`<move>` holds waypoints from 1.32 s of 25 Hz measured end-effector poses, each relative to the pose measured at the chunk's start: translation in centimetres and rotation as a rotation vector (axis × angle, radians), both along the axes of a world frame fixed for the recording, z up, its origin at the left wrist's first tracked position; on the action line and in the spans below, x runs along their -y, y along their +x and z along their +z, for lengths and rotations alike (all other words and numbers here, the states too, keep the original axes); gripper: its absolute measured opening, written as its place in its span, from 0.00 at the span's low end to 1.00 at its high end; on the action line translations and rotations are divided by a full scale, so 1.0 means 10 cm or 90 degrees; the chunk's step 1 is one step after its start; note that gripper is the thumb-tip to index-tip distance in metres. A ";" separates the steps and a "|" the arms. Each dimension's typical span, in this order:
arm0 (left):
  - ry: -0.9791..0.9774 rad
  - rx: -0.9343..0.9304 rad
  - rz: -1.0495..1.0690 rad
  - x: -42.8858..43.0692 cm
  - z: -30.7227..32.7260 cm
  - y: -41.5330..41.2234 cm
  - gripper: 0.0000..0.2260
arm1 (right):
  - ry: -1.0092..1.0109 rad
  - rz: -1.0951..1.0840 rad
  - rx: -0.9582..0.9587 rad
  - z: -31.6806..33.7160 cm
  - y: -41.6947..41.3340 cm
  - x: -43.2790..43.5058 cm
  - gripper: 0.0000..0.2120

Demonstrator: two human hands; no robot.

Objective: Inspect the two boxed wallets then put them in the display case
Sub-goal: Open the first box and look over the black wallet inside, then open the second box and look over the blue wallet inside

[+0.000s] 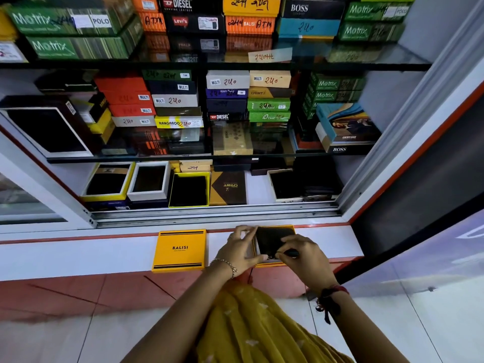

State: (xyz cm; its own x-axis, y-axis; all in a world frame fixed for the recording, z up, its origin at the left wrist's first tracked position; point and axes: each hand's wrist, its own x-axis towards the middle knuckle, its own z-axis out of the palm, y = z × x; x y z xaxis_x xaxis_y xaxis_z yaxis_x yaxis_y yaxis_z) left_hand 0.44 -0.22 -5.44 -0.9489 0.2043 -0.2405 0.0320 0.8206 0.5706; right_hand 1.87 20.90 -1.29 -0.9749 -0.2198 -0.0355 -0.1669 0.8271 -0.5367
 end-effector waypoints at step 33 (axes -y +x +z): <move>0.694 0.343 0.524 1.79 0.27 0.63 0.22 | -0.043 -0.018 0.344 -0.01 0.14 2.28 0.62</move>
State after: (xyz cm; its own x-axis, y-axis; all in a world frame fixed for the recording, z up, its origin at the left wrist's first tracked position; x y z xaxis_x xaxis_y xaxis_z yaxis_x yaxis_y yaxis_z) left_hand 6.76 -18.13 -2.75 -0.7325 -0.0300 -0.6801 -0.6338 -0.3345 0.6974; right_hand 3.22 -1.92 -1.40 -0.8274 -0.2124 -0.5199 0.1697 0.7880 -0.5918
